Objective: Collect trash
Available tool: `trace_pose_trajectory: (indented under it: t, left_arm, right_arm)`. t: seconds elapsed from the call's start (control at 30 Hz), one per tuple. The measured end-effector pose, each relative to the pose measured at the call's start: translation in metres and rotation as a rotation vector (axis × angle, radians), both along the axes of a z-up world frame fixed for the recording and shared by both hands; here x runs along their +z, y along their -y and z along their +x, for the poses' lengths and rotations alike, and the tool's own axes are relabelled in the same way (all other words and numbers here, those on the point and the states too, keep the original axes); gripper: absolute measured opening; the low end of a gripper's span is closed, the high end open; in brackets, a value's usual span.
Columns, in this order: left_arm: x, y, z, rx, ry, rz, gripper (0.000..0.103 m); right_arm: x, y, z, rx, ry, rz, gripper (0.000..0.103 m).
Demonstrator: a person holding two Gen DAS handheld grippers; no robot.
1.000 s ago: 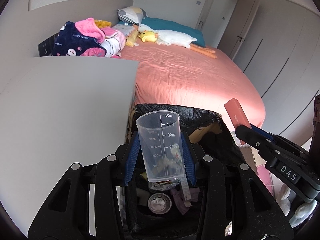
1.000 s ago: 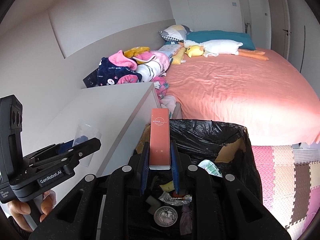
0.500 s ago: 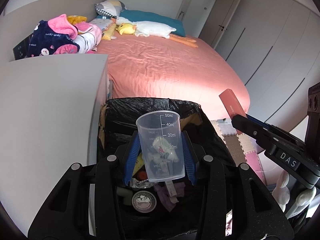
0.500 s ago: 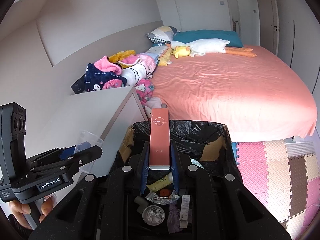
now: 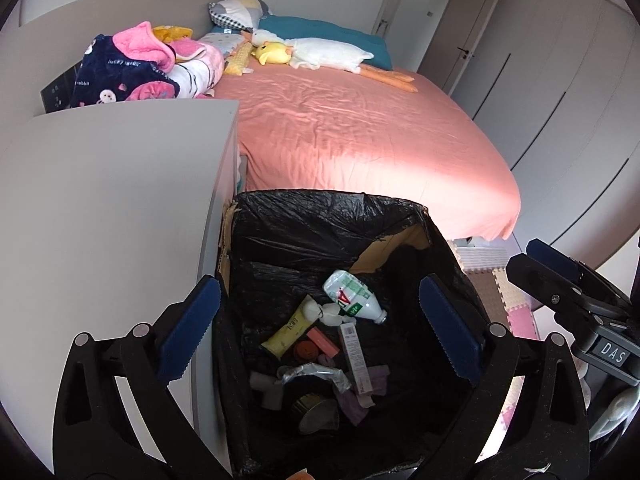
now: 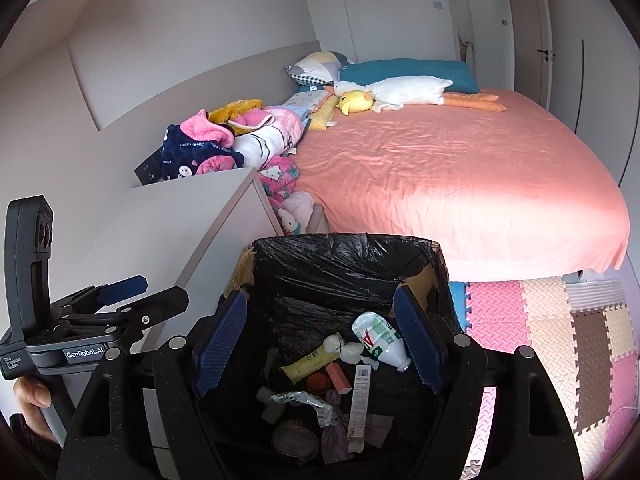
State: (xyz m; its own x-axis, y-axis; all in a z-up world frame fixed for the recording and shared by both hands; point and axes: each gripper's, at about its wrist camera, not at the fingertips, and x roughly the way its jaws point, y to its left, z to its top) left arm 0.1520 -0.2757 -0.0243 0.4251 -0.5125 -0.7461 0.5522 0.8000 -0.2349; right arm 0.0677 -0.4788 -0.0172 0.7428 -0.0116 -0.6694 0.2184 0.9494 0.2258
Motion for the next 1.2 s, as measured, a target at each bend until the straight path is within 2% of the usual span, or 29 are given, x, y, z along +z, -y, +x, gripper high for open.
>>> trace_pose_trajectory:
  t: [0.23,0.4,0.57,1.2]
  left_arm:
    - [0.002,-0.001,-0.001,0.035,0.029,0.024,0.096]
    - [0.005,-0.007,0.000,0.046,0.034,-0.011,0.096]
    - [0.009,-0.009,-0.001,0.054,0.056,-0.003,0.096]
    - [0.015,-0.003,-0.010,0.002,0.088,0.006,0.096]
  right_arm:
    - [-0.001,-0.002,0.000,0.003,-0.002,0.002,0.076]
    - [-0.001,-0.005,-0.001,0.010,0.001,-0.005,0.076]
    - [0.000,-0.008,-0.001,0.012,0.002,-0.007,0.076]
    - [0.002,-0.012,-0.001,0.021,0.001,-0.014,0.076]
